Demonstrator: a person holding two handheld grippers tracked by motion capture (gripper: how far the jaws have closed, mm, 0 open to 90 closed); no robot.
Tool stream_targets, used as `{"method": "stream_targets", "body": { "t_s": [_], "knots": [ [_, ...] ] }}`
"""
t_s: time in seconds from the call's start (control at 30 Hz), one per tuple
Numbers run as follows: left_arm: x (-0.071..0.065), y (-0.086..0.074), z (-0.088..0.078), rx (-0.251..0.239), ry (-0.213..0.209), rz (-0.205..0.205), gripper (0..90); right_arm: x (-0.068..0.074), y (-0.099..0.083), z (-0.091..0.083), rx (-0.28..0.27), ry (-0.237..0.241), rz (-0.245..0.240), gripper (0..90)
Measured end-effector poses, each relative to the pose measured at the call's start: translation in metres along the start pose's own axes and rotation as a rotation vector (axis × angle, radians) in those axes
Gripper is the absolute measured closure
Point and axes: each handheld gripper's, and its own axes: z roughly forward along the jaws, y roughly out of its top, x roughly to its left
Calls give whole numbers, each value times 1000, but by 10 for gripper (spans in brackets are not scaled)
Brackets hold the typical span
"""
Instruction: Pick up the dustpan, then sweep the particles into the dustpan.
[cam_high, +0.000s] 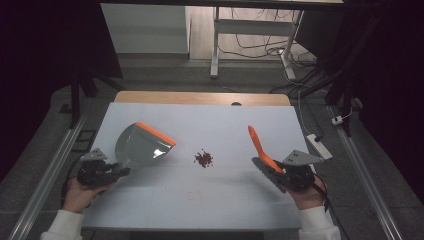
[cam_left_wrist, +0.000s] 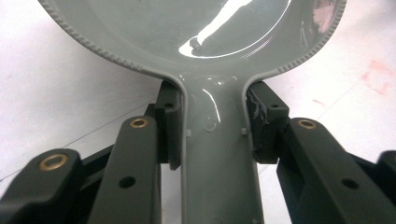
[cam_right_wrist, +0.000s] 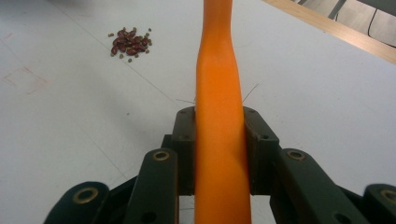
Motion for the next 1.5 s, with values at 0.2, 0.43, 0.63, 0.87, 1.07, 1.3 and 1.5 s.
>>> {"method": "stream_targets", "body": {
  "t_s": [0.2,0.43,0.63,0.87,1.07,1.3,1.5],
  "knots": [
    [-9,2,-4,-17,-49,28,620,2,3,4,-9,14,-4,699],
    [-11,2,-1,-9,-73,46,620,4,4,12,2,24,-16,699],
    [-18,2,2,12,-118,96,620,5,3,14,-1,22,-8,699],
    [-25,3,5,35,-148,128,620,5,3,16,-4,31,-6,700],
    [-29,3,7,54,-158,142,620,4,13,22,-22,28,2,699],
    [-30,3,5,52,-155,136,620,10,36,38,-37,40,-40,699],
    [-31,3,5,58,-165,141,620,13,51,58,-40,70,-49,700]
  ]
}}
